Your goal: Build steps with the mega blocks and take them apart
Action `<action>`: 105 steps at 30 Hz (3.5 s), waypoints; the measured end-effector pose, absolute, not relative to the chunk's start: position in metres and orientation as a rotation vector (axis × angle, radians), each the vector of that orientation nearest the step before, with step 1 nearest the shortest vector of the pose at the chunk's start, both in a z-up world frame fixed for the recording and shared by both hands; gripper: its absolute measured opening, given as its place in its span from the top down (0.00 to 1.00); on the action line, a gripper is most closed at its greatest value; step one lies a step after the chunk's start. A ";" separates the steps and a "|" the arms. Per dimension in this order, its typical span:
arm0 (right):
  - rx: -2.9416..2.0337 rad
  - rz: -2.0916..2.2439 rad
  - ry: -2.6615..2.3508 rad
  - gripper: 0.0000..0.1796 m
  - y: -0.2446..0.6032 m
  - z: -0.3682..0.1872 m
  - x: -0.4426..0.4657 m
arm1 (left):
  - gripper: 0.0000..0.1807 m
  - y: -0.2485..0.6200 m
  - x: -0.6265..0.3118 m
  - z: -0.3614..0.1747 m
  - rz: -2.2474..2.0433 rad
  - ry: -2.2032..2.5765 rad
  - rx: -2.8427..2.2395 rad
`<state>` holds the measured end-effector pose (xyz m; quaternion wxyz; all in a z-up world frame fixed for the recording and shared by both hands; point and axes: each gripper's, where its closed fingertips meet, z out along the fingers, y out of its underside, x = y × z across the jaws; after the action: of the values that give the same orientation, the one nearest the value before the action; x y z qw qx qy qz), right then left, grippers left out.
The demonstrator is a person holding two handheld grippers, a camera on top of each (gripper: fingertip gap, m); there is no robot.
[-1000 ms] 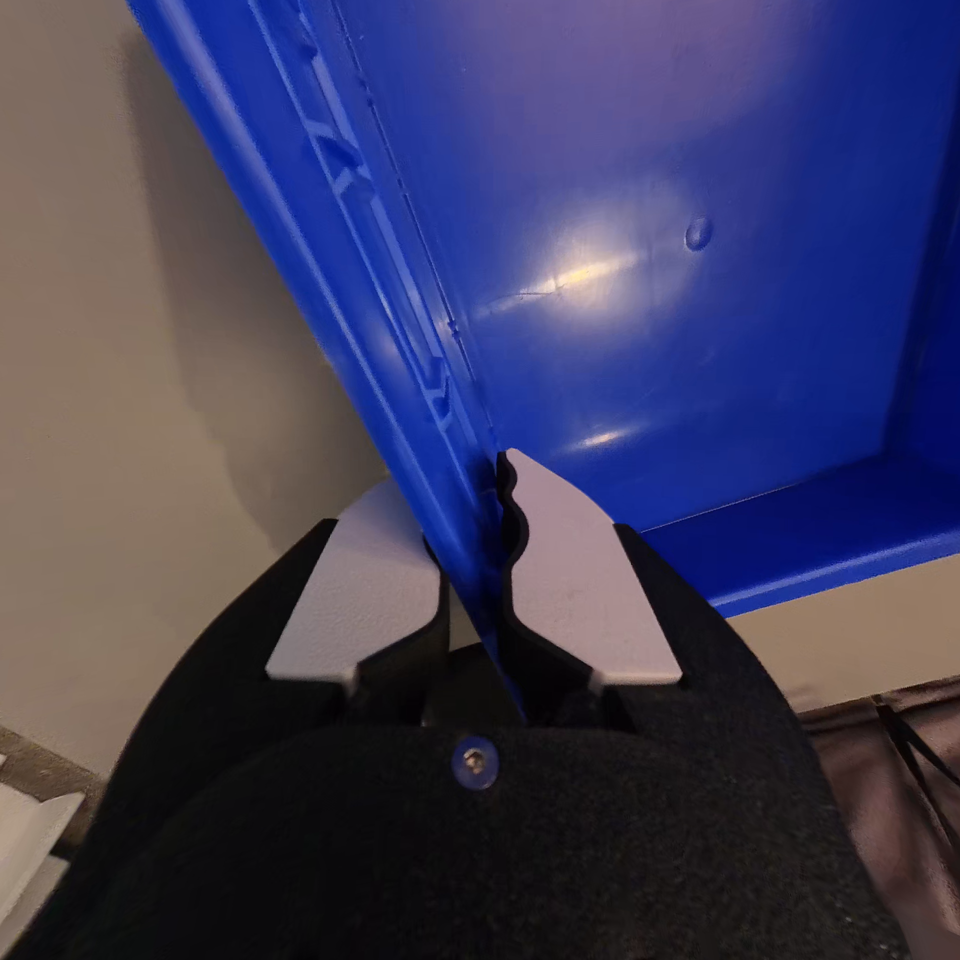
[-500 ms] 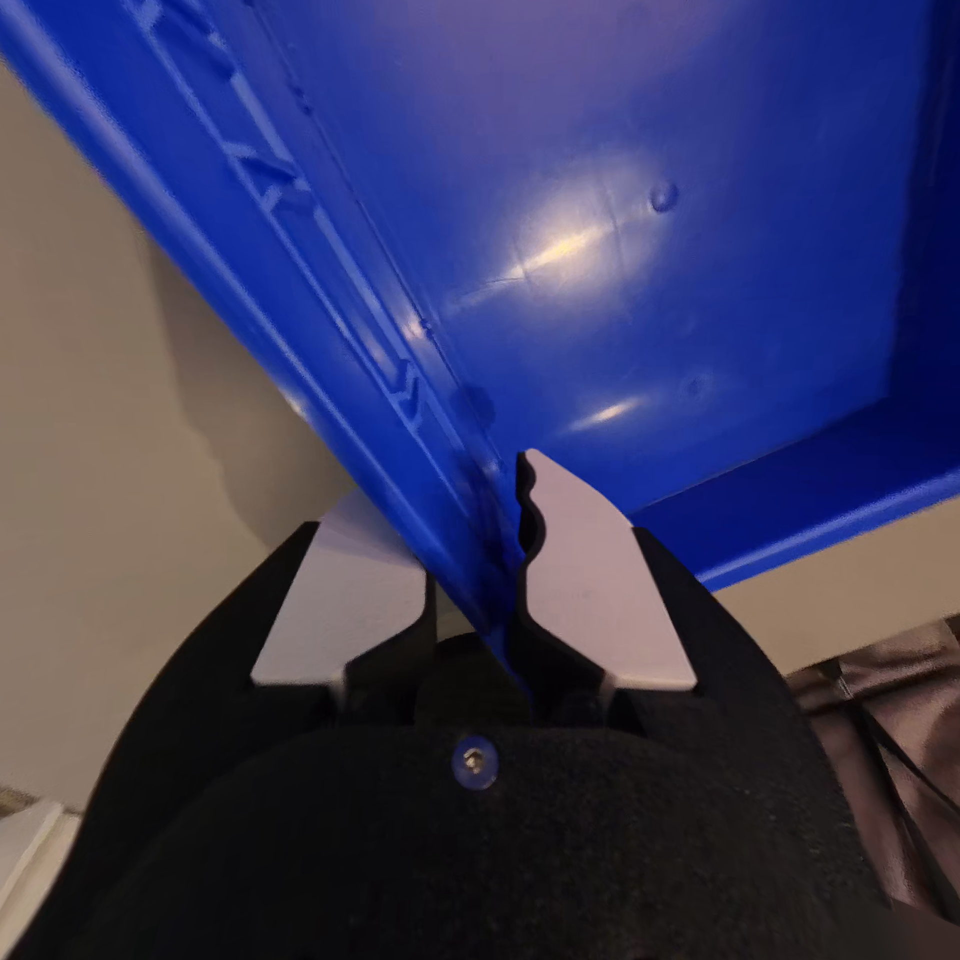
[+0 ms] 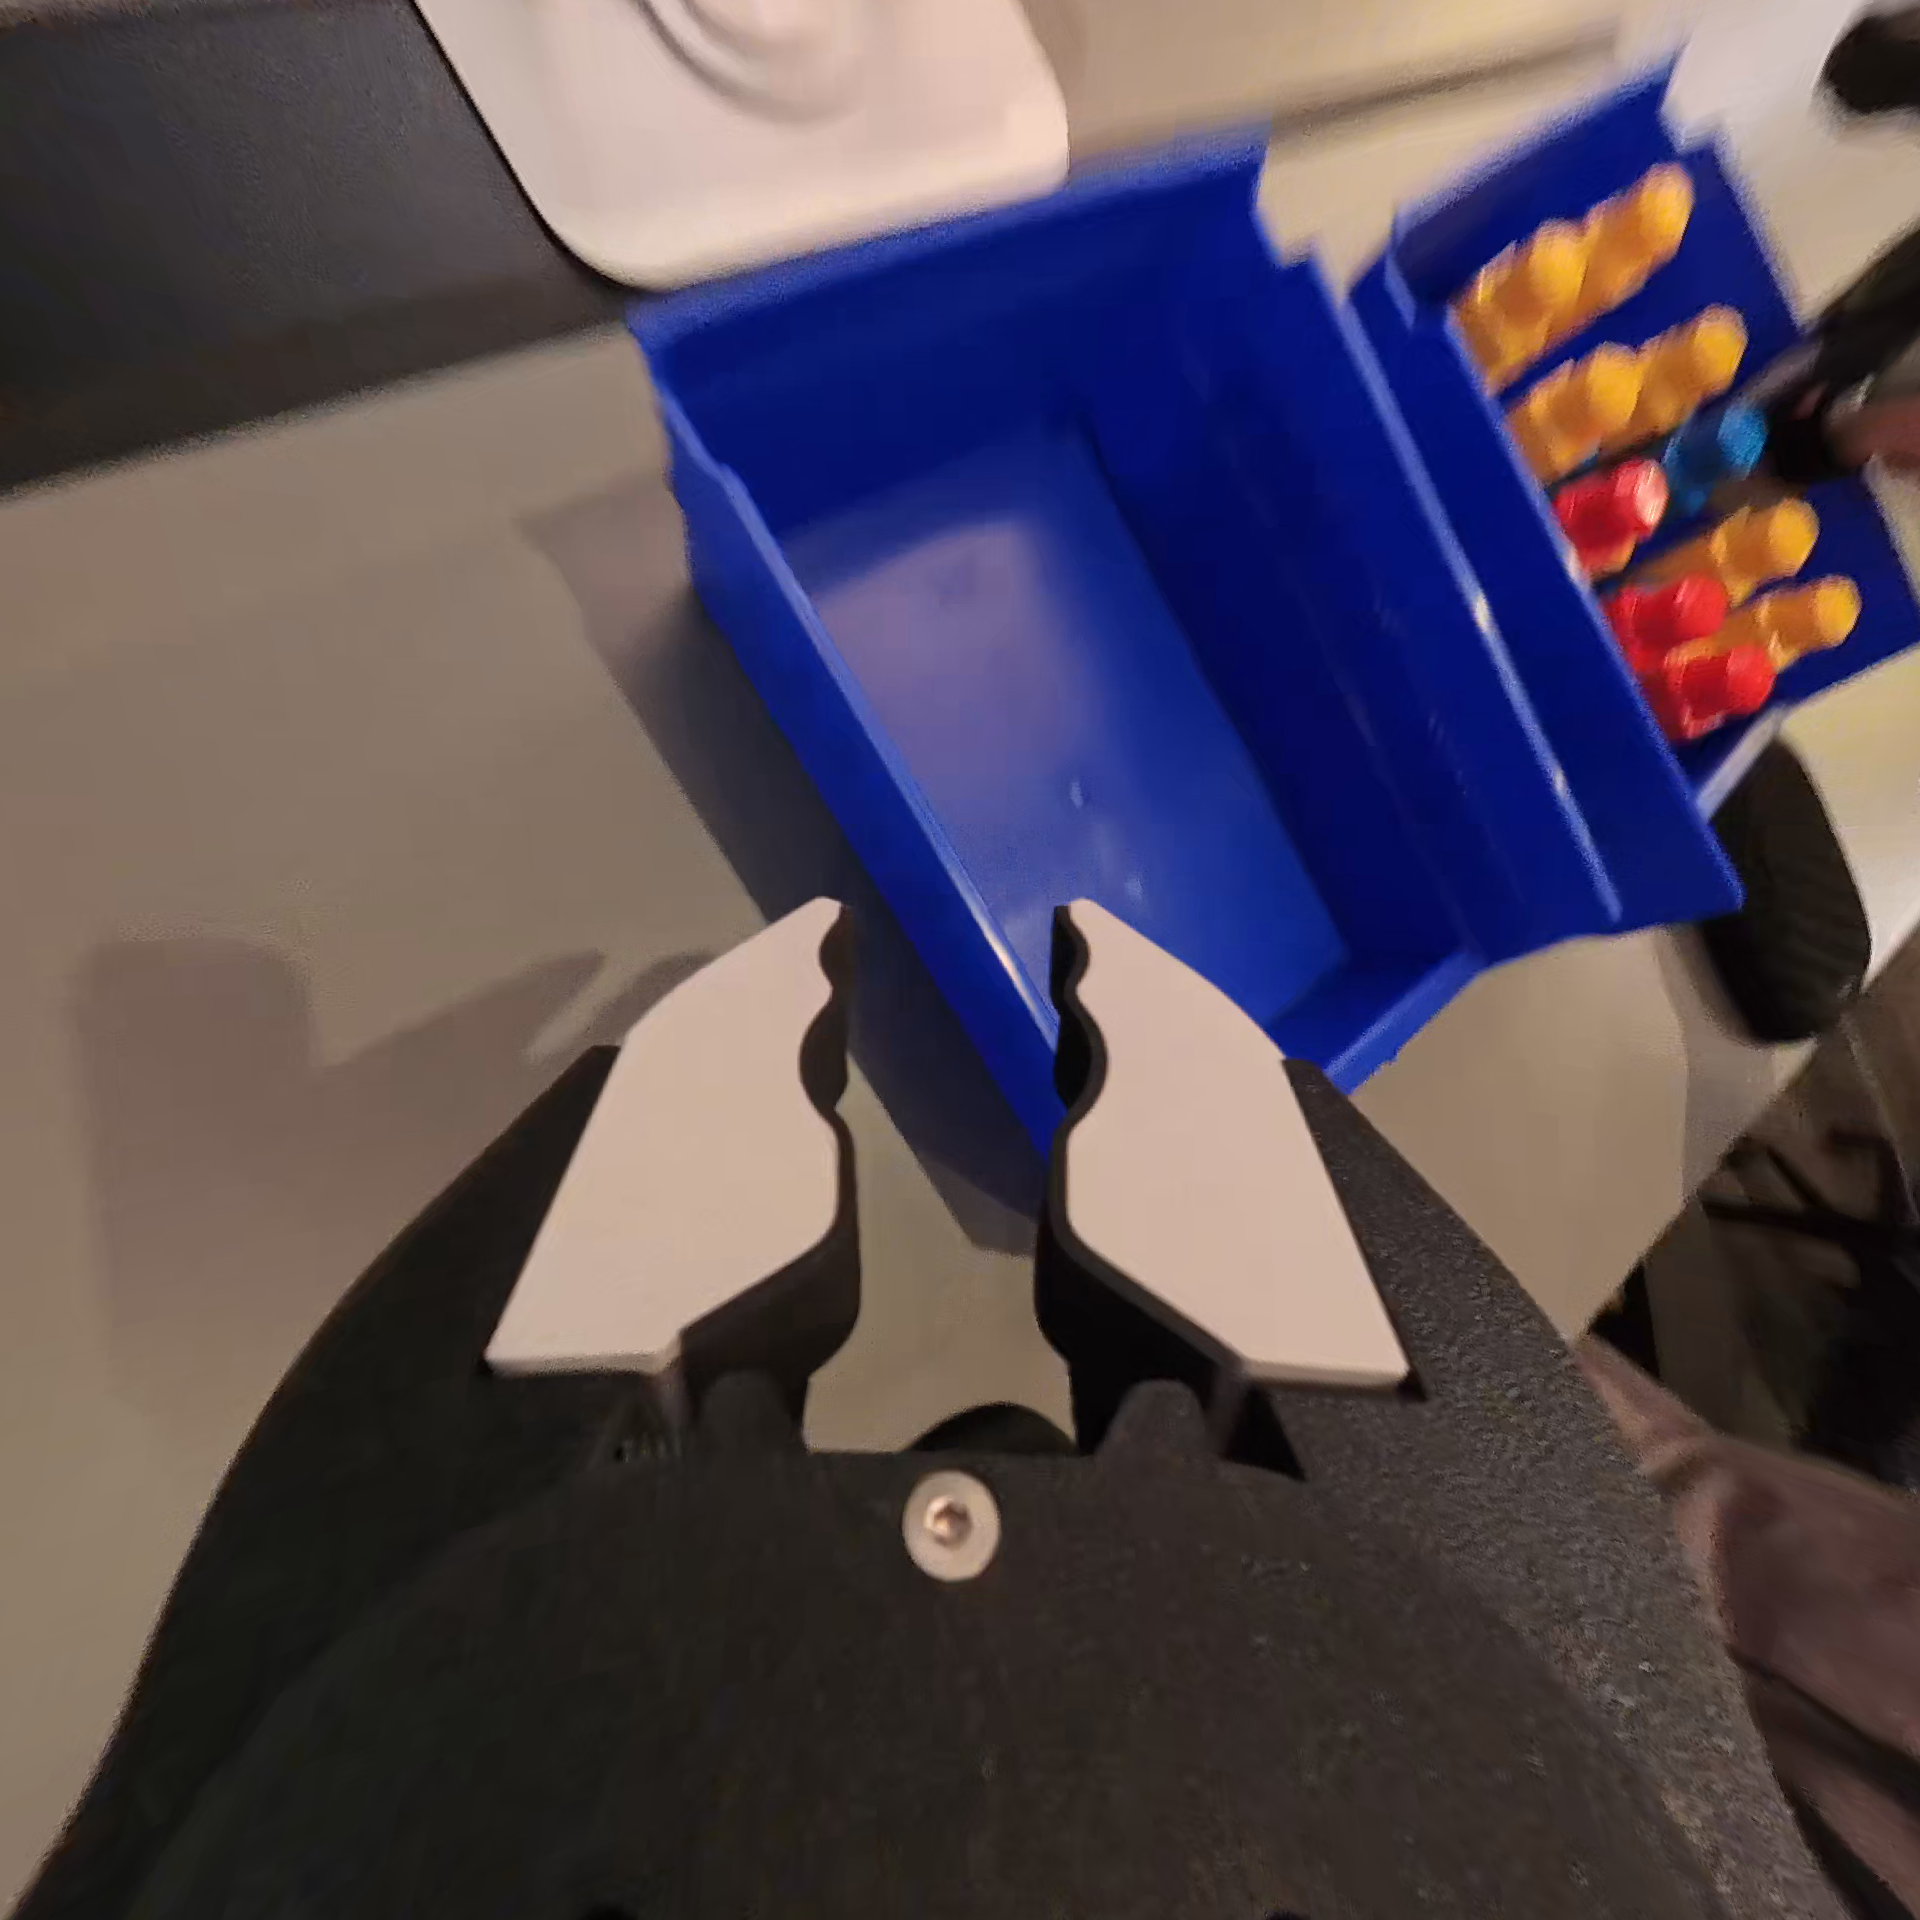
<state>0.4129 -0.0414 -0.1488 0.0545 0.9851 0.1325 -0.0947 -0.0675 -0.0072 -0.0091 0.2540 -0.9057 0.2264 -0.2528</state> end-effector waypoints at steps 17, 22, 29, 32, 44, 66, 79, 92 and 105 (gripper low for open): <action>3.179 -0.207 0.293 0.97 -0.062 -0.072 0.466 | 0.71 -0.024 -0.247 0.152 -0.161 0.088 -1.618; 3.200 -0.063 0.453 0.97 -0.048 -0.003 0.433 | 0.71 -0.039 -0.238 0.163 -0.282 0.103 -1.587; 3.099 -0.119 0.871 0.96 -0.016 0.065 0.277 | 0.71 -0.051 -0.232 0.164 -0.339 0.088 -1.603; 2.941 -0.200 1.097 0.96 -0.016 0.065 0.189 | 0.71 -0.057 -0.228 0.163 -0.346 0.104 -1.624; 2.466 -0.145 1.625 0.96 -0.015 -0.006 -0.090 | 0.72 -0.098 -0.265 0.167 -0.297 -0.014 -1.630; 2.844 -0.279 1.188 0.95 0.030 -0.136 -0.154 | 0.70 -0.067 -0.298 0.084 -0.405 -0.058 -1.969; 3.525 -0.201 1.195 0.68 0.036 -0.010 0.042 | 0.72 -0.022 -0.336 -0.053 -0.582 -0.266 -2.424; 3.264 -0.466 0.524 0.64 -0.047 -0.114 0.156 | 0.81 -0.036 -0.319 -0.117 -0.232 -0.016 -2.906; 3.152 -0.231 0.449 0.96 -0.038 -0.129 0.262 | 0.95 0.018 -0.268 -0.118 -0.083 0.330 -2.857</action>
<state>0.2618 -0.0381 -0.1292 -0.0251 0.9871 0.1405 -0.0722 -0.2679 0.0180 -0.1185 0.1317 -0.9843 0.1137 -0.0287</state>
